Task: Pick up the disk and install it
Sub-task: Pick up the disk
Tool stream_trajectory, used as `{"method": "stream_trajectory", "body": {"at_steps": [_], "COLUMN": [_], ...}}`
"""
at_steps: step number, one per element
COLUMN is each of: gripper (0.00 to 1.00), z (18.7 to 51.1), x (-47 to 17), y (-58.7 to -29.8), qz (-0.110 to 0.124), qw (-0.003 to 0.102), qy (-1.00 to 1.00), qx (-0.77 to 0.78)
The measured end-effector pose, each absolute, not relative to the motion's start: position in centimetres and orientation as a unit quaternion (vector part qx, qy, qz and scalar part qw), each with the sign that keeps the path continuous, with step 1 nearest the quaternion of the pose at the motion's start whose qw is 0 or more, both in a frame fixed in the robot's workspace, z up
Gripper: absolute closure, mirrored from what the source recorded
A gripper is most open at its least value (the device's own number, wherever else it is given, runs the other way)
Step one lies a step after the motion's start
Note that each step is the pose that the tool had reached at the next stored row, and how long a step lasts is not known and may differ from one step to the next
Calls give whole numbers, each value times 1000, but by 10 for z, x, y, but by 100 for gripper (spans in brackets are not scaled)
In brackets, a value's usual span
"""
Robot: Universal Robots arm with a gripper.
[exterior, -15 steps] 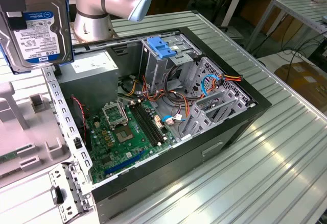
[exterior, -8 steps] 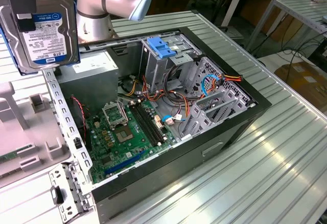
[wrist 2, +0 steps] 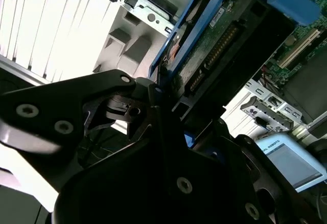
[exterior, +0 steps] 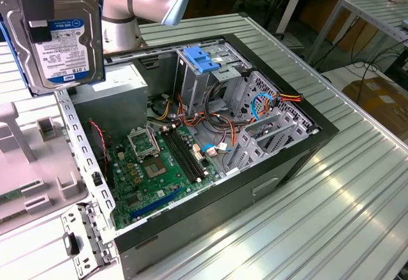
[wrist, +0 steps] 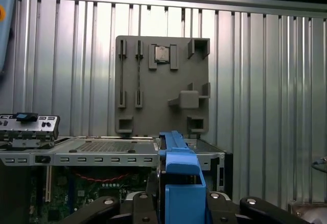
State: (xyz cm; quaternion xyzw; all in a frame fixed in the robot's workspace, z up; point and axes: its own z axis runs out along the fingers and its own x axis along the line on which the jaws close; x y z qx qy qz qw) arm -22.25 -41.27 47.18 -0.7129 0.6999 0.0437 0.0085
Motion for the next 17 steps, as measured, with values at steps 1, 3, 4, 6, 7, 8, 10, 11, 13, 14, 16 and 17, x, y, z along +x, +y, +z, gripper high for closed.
{"method": "stream_trajectory", "body": {"at_steps": [1,3,4,6,7,8,10,11,13,14,16,17], "gripper": [64,64,64,64,64,64,64,64,64,64,64,64], "z": [472,472,472,472,472,472,472,472,472,472,472,472], "x": [-222,-220,-219,-217,-217,-216,-214,-214,-212,-211,-209,-208], "y": [-414,-417,-418,-420,-421,-422,-424,-425,-427,-428,-431,-432], "qz": [44,44,44,44,44,44,44,44,44,44,44,44], "qw": [9,8,8,8,9,9,8,8,8,8,8,8], "qy": [700,700,700,700,700,700,700,700,700,700,700,700], "qx": [-713,-713,-713,-713,-713,-713,-713,-713,-713,-713,-713,-713]}}
